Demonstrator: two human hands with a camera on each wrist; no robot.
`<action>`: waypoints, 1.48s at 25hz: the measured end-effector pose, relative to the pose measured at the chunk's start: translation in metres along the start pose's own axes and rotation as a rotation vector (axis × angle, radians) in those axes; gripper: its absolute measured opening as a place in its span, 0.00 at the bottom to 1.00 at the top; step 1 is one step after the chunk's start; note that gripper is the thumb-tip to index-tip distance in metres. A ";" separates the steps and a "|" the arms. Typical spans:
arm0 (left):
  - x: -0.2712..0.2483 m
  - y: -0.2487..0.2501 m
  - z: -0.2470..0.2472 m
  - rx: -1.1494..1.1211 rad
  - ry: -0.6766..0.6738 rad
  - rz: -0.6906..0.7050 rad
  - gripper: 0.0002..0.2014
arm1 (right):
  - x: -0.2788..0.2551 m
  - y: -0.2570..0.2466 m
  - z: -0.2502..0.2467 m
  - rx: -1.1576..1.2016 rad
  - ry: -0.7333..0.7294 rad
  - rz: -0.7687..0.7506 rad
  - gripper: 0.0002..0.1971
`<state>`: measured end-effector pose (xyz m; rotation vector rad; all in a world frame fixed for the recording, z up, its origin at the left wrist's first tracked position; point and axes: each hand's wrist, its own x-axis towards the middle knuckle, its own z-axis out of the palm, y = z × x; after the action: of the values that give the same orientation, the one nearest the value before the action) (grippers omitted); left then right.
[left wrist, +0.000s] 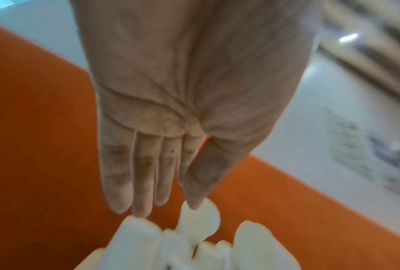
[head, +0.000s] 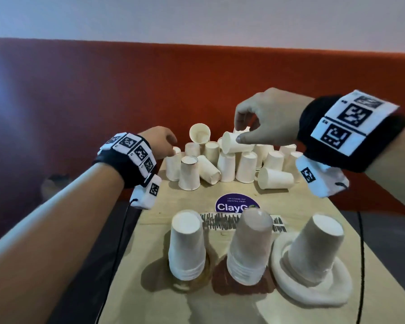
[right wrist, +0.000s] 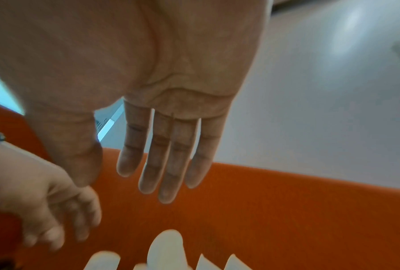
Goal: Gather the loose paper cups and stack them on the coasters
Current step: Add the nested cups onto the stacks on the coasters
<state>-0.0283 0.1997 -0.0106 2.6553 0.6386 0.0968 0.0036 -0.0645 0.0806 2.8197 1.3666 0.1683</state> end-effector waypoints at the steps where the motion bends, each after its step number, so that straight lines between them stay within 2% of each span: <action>1: 0.014 -0.010 0.008 -0.061 -0.007 -0.039 0.23 | 0.011 0.001 0.005 -0.005 -0.014 -0.033 0.07; 4: 0.042 -0.035 0.026 -0.143 0.054 -0.121 0.35 | 0.050 0.005 0.043 -0.033 -0.142 -0.065 0.12; 6: 0.056 -0.046 0.036 -0.160 0.089 -0.144 0.40 | 0.078 0.002 0.065 -0.029 -0.174 -0.091 0.15; 9: 0.077 -0.061 0.055 -0.273 0.049 -0.162 0.47 | 0.117 -0.001 0.096 -0.042 -0.180 -0.112 0.24; 12: 0.093 -0.070 0.072 -0.346 -0.005 -0.151 0.46 | 0.146 -0.008 0.121 -0.086 -0.215 -0.138 0.32; 17: 0.099 -0.073 0.099 -0.534 -0.006 -0.085 0.38 | 0.171 -0.018 0.144 -0.040 -0.245 -0.195 0.31; 21: 0.083 -0.079 0.107 -0.668 -0.008 -0.054 0.34 | 0.167 -0.023 0.150 -0.021 -0.246 -0.213 0.23; 25: 0.057 -0.087 0.100 -0.584 -0.007 -0.038 0.32 | 0.147 -0.017 0.133 0.087 -0.198 -0.195 0.21; 28: 0.037 -0.089 0.095 -0.536 -0.015 -0.031 0.35 | 0.126 -0.009 0.128 0.066 -0.214 -0.153 0.23; 34: 0.010 -0.073 0.064 -0.428 0.033 0.037 0.48 | 0.089 0.001 0.133 0.042 -0.295 -0.092 0.30; 37: -0.012 -0.059 0.042 -0.394 0.092 0.109 0.47 | 0.078 0.006 0.128 0.044 -0.291 -0.059 0.33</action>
<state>-0.0568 0.2265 -0.0720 2.3114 0.4482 0.3406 0.0689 -0.0011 -0.0386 2.6958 1.3964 -0.2646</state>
